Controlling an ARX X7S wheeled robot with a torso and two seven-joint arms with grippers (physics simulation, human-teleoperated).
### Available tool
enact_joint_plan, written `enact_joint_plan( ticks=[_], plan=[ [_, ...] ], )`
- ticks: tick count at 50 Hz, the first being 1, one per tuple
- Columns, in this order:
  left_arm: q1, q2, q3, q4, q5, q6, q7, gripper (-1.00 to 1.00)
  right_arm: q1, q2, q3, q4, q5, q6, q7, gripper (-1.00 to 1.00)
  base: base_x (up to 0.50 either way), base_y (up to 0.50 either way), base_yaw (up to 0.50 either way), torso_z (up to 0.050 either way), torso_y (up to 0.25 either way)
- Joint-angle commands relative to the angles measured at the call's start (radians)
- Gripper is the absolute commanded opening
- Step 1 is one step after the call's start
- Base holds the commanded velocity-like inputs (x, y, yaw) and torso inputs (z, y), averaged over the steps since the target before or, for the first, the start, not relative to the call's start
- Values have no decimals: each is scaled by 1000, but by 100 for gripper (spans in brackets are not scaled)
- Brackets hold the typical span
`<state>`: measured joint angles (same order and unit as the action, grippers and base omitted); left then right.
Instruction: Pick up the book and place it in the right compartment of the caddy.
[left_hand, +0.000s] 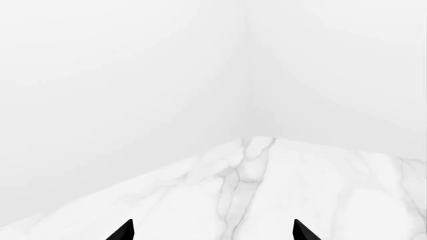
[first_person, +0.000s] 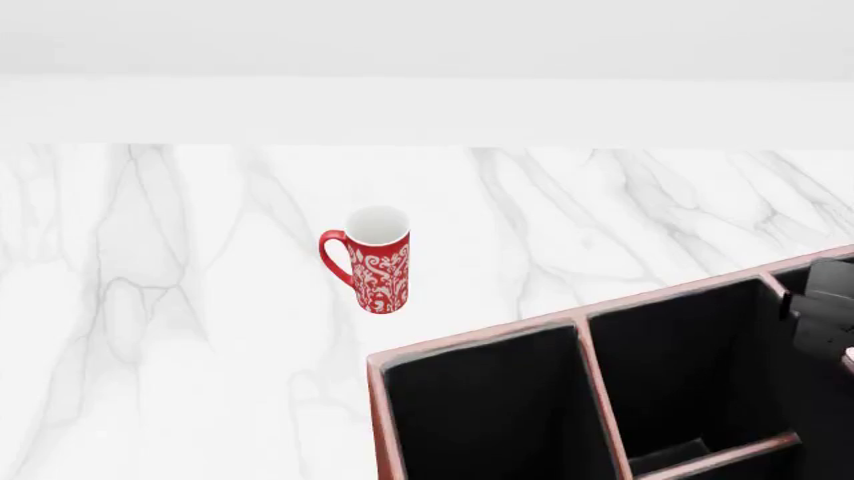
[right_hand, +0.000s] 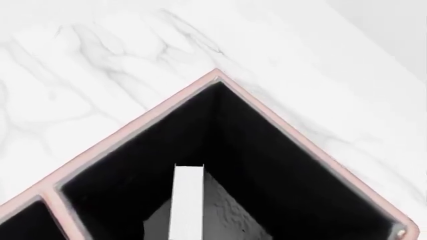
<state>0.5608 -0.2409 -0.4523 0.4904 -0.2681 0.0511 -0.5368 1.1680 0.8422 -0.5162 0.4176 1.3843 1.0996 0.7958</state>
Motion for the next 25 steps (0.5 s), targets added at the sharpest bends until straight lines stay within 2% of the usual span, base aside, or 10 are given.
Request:
enact_joint_plan(
  ticks=[1, 10, 14, 17, 18, 20, 21, 25],
  plan=[
    [1, -3, 5, 5, 1, -3, -3, 100, 8, 2, 9, -25, -1, -1, 3, 100, 0, 0, 0, 0, 0],
    [-28, -35, 26, 45, -14, -65, -2, 100, -5, 29, 55, -198, 44, -26, 42, 100, 0, 0, 0, 0, 0],
    [-94, -100, 66, 101, -47, -192, 2, 100, 5, 21, 49, -259, 22, -45, 33, 100, 0, 0, 0, 0, 0],
    [-233, -189, 151, 136, -91, -369, 12, 100, -28, -8, 45, -340, -42, -139, 7, 100, 0, 0, 0, 0, 0],
    [-319, -220, 198, 132, -116, -432, 29, 100, -39, -31, 28, -360, -75, -161, 19, 100, 0, 0, 0, 0, 0],
    [-390, -239, 232, 128, -135, -478, 37, 100, -49, -52, 21, -370, -76, -176, -5, 100, 0, 0, 0, 0, 0],
    [-479, -252, 277, 110, -156, -513, 59, 100, -62, -80, 1, -380, -126, -222, -30, 100, 0, 0, 0, 0, 0],
    [-701, -270, 401, 60, -180, -619, 101, 100, -75, -157, -37, -341, -183, -289, -98, 100, 0, 0, 0, 0, 0]
  ],
)
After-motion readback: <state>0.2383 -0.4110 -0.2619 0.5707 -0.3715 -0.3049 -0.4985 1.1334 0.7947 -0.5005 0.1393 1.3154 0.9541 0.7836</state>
